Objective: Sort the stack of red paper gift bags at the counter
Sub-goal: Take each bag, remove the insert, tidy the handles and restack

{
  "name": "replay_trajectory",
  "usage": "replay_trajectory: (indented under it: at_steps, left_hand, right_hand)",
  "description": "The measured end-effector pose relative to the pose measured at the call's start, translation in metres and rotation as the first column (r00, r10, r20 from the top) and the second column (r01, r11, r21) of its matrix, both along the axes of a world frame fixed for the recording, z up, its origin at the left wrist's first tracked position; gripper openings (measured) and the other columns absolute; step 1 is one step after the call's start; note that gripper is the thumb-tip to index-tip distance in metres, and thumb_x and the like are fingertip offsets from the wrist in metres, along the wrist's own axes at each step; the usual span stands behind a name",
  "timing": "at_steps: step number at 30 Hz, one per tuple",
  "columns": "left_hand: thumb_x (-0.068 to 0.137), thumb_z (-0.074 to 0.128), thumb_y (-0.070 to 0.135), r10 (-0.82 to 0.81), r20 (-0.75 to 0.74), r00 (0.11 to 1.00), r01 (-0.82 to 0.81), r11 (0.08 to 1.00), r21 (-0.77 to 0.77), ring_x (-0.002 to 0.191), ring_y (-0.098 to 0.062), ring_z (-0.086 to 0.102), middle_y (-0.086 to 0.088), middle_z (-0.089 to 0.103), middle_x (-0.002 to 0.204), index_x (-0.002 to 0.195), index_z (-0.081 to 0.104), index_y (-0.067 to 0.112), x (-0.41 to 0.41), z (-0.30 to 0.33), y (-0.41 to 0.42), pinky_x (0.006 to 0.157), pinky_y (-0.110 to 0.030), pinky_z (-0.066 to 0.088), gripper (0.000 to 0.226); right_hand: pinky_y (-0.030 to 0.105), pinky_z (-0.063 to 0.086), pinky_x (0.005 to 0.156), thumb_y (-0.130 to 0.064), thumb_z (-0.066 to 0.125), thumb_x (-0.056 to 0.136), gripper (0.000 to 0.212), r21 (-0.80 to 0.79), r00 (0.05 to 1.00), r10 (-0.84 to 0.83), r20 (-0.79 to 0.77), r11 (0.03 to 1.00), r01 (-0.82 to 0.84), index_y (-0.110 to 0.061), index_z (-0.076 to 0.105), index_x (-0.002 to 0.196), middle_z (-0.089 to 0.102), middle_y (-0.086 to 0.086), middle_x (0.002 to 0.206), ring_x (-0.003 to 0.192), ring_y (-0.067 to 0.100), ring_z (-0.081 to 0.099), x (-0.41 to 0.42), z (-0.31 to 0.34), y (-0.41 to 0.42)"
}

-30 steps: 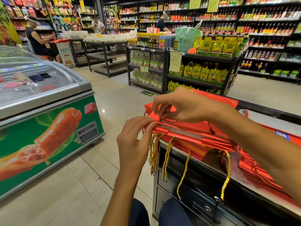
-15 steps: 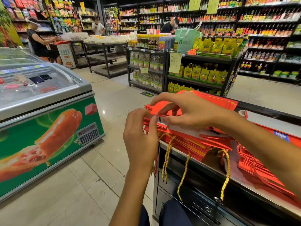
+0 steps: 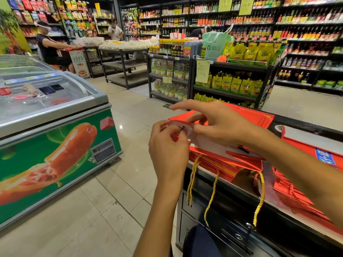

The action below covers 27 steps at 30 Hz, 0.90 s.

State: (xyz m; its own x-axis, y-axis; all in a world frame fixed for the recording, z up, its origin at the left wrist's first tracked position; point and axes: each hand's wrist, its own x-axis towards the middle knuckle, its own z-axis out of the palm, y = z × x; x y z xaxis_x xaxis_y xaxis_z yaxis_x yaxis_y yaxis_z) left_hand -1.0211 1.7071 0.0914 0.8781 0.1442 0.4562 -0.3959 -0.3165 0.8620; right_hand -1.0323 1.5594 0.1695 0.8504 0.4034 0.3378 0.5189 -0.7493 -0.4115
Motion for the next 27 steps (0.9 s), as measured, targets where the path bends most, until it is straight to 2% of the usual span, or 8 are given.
replay_trajectory:
  at_steps: [3,8,11,13,16,20,23,27]
  left_hand:
    - [0.091,0.075,0.02,-0.052,0.023,0.998,0.054,0.994,-0.093,0.105,0.016,0.051,0.017,0.06,0.12,0.089,0.079,0.026,-0.003,-0.005,0.002,0.079,0.003,0.038,0.008]
    - [0.092,0.075,0.026,-0.125,0.063,0.99,0.13,0.988,-0.08,0.11,0.007,0.056,0.018,0.063,0.121,0.093,0.08,0.027,-0.001,-0.013,0.011,0.084,-0.007,0.047,0.005]
    - [0.091,0.076,0.025,-0.183,0.062,0.981,0.188,0.976,-0.108,0.109,0.01,0.058,0.033,0.064,0.11,0.09,0.078,0.034,0.0,-0.016,0.022,0.088,-0.019,0.054,0.009]
    - [0.09,0.077,0.024,-0.227,0.066,0.972,0.234,0.964,-0.123,0.107,0.013,0.059,0.041,0.064,0.105,0.089,0.077,0.038,-0.003,-0.016,0.028,0.086,-0.018,0.053,0.014]
    - [0.092,0.075,0.022,-0.249,0.083,0.965,0.262,0.936,-0.234,0.112,0.006,0.063,0.02,0.073,0.108,0.088,0.076,0.03,-0.007,-0.021,0.032,0.084,-0.015,0.053,0.009]
    - [0.098,0.067,0.032,-0.246,0.019,0.969,0.222,0.836,-0.502,0.104,-0.013,0.073,-0.006,0.074,0.107,0.096,0.055,0.017,-0.004,-0.018,0.032,0.084,-0.039,0.061,0.019]
    - [0.099,0.062,0.046,-0.284,-0.184,0.941,0.177,0.877,-0.446,0.087,-0.014,0.076,-0.009,0.07,0.104,0.117,0.051,0.018,0.01,-0.007,0.03,0.068,-0.032,0.063,0.035]
    - [0.099,0.065,0.023,-0.388,-0.304,0.87,0.259,0.884,-0.389,0.08,-0.023,0.077,-0.017,0.074,0.096,0.116,0.064,0.013,0.019,-0.009,0.029,0.064,-0.036,0.064,0.019]
  right_hand:
    - [0.018,0.056,0.08,-0.003,0.057,0.093,0.066,0.06,0.999,-0.048,0.005,0.997,0.048,-0.045,0.05,0.143,0.067,-0.008,0.133,0.114,-0.008,0.063,0.002,-0.004,-0.005]
    - [0.014,0.052,0.077,-0.017,0.066,0.094,0.045,0.058,0.996,-0.072,-0.058,0.996,0.075,-0.039,0.062,0.133,0.074,-0.013,0.108,0.098,0.001,0.07,0.007,-0.005,-0.006]
    - [0.023,0.051,0.078,-0.031,0.067,0.098,0.022,0.035,0.989,-0.05,-0.141,0.998,0.055,-0.039,0.073,0.117,0.073,-0.021,0.101,0.093,0.002,0.067,0.011,-0.001,-0.012]
    - [0.032,0.053,0.082,-0.035,0.067,0.098,0.015,0.053,0.984,-0.035,-0.174,0.998,0.045,-0.037,0.076,0.11,0.074,-0.02,0.103,0.094,0.004,0.067,0.014,0.0,-0.02]
    - [0.042,0.053,0.084,-0.029,0.075,0.092,0.012,-0.001,0.988,-0.074,-0.135,0.997,0.075,-0.028,0.079,0.104,0.074,-0.012,0.095,0.09,0.01,0.067,0.02,-0.01,-0.03]
    - [0.032,0.051,0.074,-0.024,0.08,0.088,0.007,0.078,0.996,-0.066,-0.066,0.994,0.071,-0.021,0.08,0.094,0.074,-0.012,0.088,0.082,0.007,0.066,0.022,-0.023,-0.033]
    - [0.016,0.046,0.068,-0.024,0.077,0.091,0.003,0.1,0.998,-0.027,-0.055,0.994,0.032,-0.023,0.079,0.093,0.072,-0.018,0.083,0.075,-0.002,0.064,0.02,-0.024,-0.03]
    - [0.033,0.056,0.075,-0.022,0.069,0.098,0.009,0.124,1.0,-0.022,0.004,0.992,0.021,-0.023,0.076,0.092,0.075,-0.008,0.084,0.08,0.006,0.071,0.022,-0.022,-0.03]
